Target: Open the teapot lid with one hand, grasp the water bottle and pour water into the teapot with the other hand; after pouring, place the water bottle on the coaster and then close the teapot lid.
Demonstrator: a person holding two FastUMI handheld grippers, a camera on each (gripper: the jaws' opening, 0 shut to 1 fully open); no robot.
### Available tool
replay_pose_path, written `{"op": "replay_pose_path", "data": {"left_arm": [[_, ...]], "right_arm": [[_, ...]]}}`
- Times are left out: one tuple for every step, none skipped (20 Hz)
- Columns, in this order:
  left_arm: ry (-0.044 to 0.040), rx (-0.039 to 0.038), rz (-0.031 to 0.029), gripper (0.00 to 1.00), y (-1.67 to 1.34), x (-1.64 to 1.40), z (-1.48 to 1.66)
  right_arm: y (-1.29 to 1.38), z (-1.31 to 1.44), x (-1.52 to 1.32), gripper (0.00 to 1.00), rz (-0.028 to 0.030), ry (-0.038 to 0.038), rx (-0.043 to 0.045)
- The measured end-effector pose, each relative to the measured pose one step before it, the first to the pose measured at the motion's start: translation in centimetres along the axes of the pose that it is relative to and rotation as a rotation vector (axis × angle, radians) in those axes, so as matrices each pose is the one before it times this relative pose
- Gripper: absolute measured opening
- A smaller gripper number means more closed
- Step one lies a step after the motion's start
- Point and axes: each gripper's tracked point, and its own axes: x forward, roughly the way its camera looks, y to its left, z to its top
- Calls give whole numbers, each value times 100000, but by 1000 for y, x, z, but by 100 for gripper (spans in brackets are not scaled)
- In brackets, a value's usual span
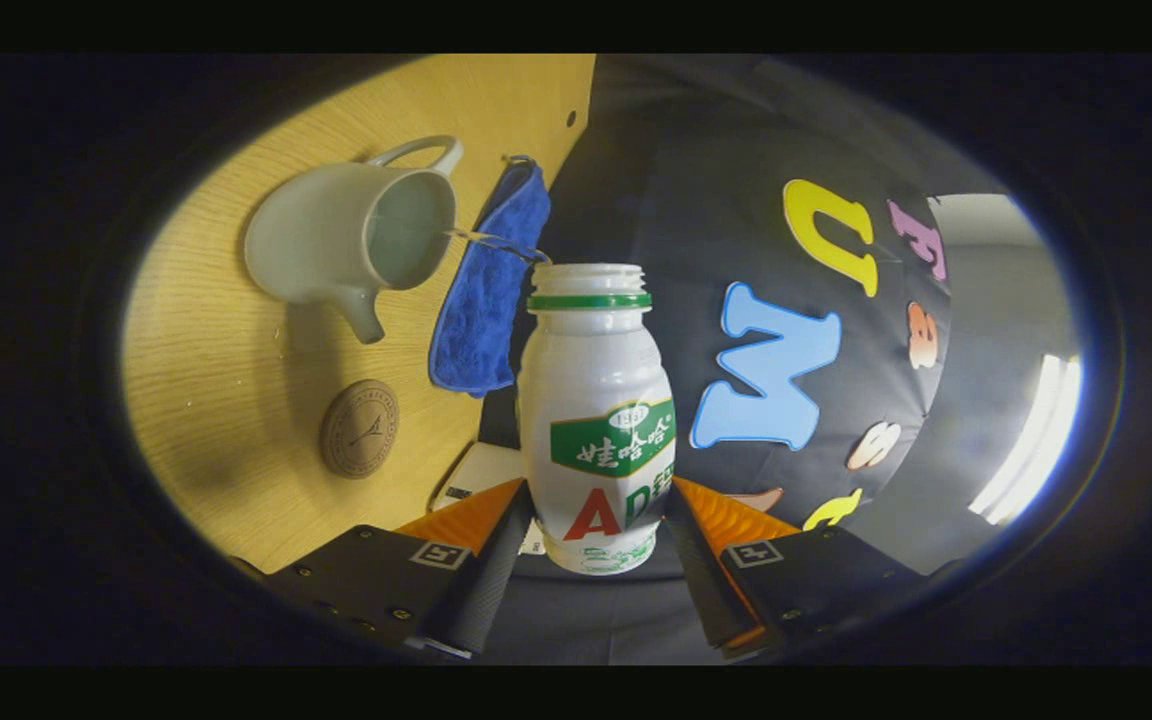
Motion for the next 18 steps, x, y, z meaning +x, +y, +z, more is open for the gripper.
{"op": "replay_pose_path", "data": {"left_arm": [[106,9,-63,14,-37,91,-76],[89,33,0,14,10,30,-53],[47,64,78,14,38,-61,-14],[-44,51,69,14,40,-43,44],[-12,-51,45,14,13,-22,-24],[19,-53,40,14,0,-15,58],[-91,-48,72,14,62,-20,-88],[-21,-3,34,14,16,31,104],[-66,11,-5,14,-59,163,-25],[2,48,-32,14,-30,46,52],[-39,-14,9,14,71,-146,-65],[96,-19,-67,14,-14,72,-50],[112,-71,-20,14,51,3,-119],[197,-16,-22,14,-22,11,-74],[194,-34,36,14,-20,97,-81],[166,-58,-63,10,-3,25,-91],[88,-86,-48,14,30,-24,21],[-27,8,-1,14,43,-10,109]], "right_arm": [[-24,2,36,77,-186,-10,-359],[4,-50,60,78,-95,35,-262],[-10,-22,-28,78,-83,59,-143],[35,-31,-1,77,105,68,-172],[70,-15,21,77,170,-39,-187],[6,-54,71,78,55,0,-334],[-12,-51,-7,77,-114,-115,-505],[-65,-4,-37,78,-135,-61,-722],[-69,-31,-1,78,-143,-100,-624],[-12,10,56,78,-77,-192,-476],[-1,25,20,78,-95,-199,-513],[-72,-32,19,78,-228,-176,-567],[-57,0,30,78,-153,-144,-592],[-73,-58,24,78,-188,-99,-469],[-14,-43,30,78,-192,89,-692],[-75,-3,41,78,-260,-87,-787],[-67,-107,96,78,-234,-78,-766],[-43,18,68,78,-169,-196,-730]]}}
